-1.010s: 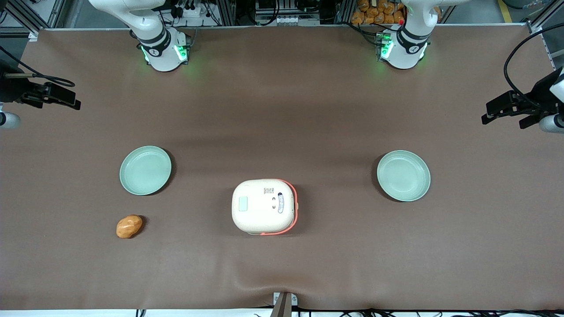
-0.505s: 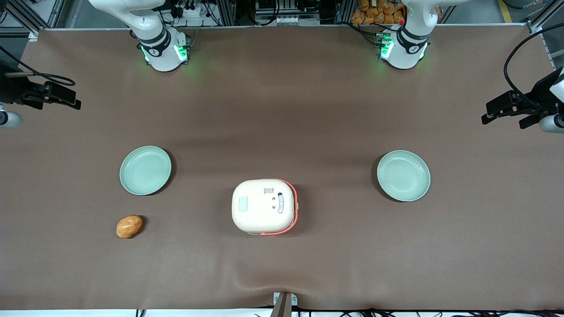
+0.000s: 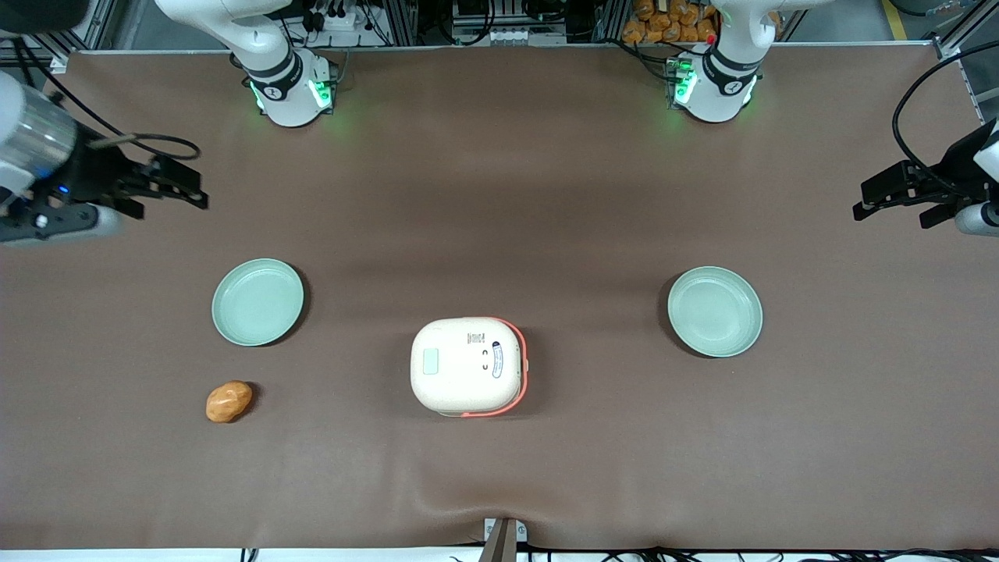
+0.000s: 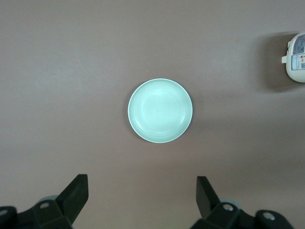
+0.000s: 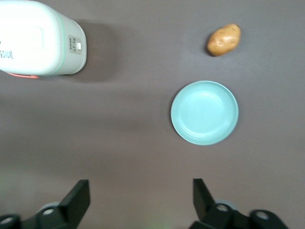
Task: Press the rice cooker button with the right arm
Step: 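Move the closed right gripper over the white rice cooker's lid button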
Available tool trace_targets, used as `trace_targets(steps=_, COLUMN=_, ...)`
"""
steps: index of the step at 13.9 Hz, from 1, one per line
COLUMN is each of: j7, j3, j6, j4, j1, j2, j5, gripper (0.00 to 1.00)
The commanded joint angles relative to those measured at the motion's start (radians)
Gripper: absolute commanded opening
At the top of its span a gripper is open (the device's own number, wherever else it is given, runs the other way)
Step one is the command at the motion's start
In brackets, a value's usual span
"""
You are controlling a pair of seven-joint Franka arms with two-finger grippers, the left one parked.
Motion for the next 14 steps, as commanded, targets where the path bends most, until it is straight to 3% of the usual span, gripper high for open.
trace_targets(steps=1, j7=0.046, j3=-0.008, j6=0.081, j4=0.022, j1=0.074, j2=0.078, j5=0.015, gripper=0.61)
trace_targets(steps=5, j7=0.209, j3=-0.006, j6=0.317, j4=0.025, j1=0.217, j2=0.17, j5=0.026, gripper=0.53)
trace_targets(steps=7, j7=0.238, j3=-0.005, j6=0.386, j4=0.025, j1=0.253, j2=0.209, j5=0.027, gripper=0.33)
trace_targets(steps=9, j7=0.238, j3=-0.005, j6=0.481, j4=0.027, j1=0.28, j2=0.25, j5=0.029, gripper=0.3)
trace_targets(steps=11, j7=0.236, j3=-0.003, j6=0.57, j4=0.028, j1=0.303, j2=0.298, j5=0.032, gripper=0.09)
trace_targets(steps=14, j7=0.248, j3=-0.006, j6=0.667, j4=0.031, j1=0.321, j2=0.37, j5=0.113, gripper=0.02)
